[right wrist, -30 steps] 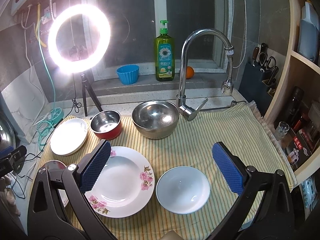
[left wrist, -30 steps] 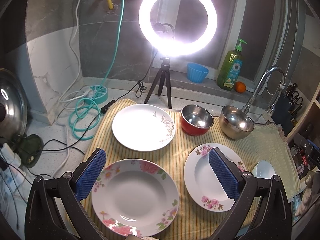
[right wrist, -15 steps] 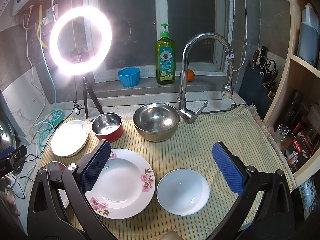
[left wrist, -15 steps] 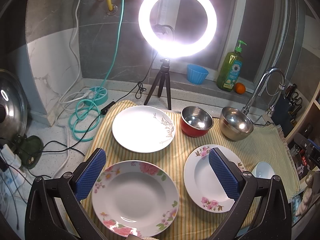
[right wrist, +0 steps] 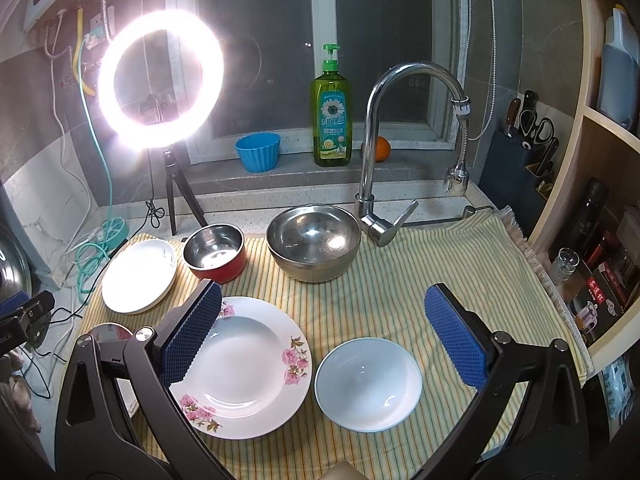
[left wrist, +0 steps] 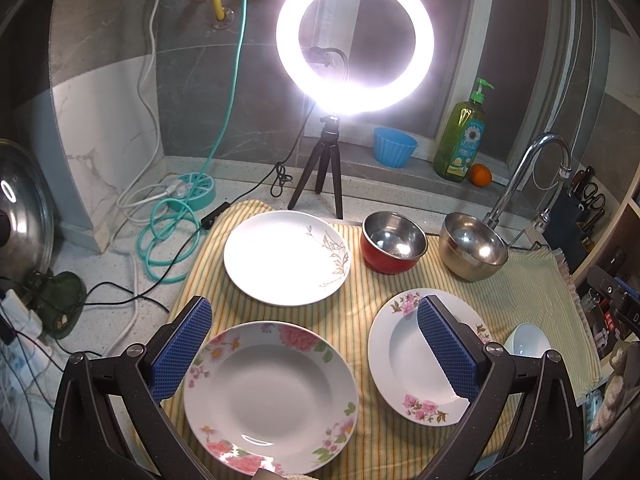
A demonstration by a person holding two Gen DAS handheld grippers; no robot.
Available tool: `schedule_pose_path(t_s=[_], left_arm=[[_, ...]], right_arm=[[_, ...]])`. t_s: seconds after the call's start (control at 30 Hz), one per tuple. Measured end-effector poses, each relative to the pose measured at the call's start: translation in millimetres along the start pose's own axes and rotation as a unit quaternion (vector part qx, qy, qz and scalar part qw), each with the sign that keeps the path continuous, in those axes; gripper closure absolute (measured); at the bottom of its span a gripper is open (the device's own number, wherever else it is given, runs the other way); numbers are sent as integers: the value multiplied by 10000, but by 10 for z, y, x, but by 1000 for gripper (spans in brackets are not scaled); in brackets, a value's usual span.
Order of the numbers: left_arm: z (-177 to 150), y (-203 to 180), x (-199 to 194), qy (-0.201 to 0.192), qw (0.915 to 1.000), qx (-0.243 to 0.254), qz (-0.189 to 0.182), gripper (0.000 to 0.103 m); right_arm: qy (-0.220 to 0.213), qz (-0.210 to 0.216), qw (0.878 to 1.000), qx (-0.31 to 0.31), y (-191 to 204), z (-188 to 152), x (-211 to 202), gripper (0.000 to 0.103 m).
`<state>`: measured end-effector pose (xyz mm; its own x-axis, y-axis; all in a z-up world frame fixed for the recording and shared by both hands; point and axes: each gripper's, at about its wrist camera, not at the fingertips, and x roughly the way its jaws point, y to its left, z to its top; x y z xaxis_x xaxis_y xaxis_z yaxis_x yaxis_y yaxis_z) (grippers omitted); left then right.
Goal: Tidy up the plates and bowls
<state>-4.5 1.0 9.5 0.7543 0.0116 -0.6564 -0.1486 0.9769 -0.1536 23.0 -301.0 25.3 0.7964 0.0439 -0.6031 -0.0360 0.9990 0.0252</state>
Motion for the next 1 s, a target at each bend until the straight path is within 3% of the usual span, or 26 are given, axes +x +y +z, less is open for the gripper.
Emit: schedule_pose_path(t_s=[0.77,1.0], left_arm=[[-5,-23,75,84,10000,14,-15,1],[-27,45,186,241,9997,-82,11,1]], right_arm=[[125,3,9999,18,-14,-36,147,0],[255,206,9994,87,-83,-67,224,0]])
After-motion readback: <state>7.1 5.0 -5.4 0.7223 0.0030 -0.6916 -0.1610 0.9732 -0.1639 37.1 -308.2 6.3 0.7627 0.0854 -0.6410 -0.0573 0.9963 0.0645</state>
